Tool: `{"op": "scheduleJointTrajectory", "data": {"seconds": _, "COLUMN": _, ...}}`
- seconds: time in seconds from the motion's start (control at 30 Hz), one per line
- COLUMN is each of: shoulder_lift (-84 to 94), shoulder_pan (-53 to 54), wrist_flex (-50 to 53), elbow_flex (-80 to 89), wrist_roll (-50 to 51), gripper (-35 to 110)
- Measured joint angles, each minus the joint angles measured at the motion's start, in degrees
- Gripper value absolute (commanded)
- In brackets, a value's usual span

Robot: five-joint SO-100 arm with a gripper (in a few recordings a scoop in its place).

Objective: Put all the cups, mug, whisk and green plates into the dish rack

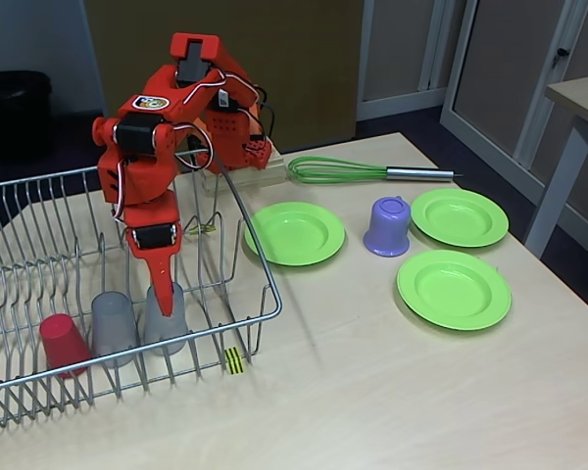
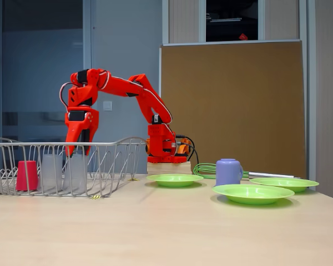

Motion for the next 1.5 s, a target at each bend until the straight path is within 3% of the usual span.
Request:
{"op": "scheduleJointTrajectory", "data": {"seconds": 0.4, "shoulder_lift": 22.68, "shoulder_pan": -9.84, "wrist_flex": 1.85, "elbow_flex": 11.07, "wrist_roll": 1.32, "gripper": 31}}
{"op": "scheduleJointTrajectory", "data": {"seconds": 0.8, "shoulder_lift": 47.55, "shoulder_pan": -36.83, "wrist_flex": -2.37, "elbow_flex": 43.68, "wrist_roll": 26.54, "gripper": 29}}
{"op": "scheduleJointTrajectory", "data": {"seconds": 1.1, "shoulder_lift": 50.62, "shoulder_pan": -55.37, "wrist_flex": -15.03, "elbow_flex": 60.29, "wrist_roll": 35.51, "gripper": 29}}
{"op": "scheduleJointTrajectory", "data": {"seconds": 1.3, "shoulder_lift": 49.66, "shoulder_pan": -62.84, "wrist_flex": -19.95, "elbow_flex": 61.70, "wrist_roll": 35.86, "gripper": 46}}
{"op": "scheduleJointTrajectory", "data": {"seconds": 1.5, "shoulder_lift": 45.09, "shoulder_pan": -67.85, "wrist_flex": -21.36, "elbow_flex": 61.70, "wrist_roll": 42.01, "gripper": 51}}
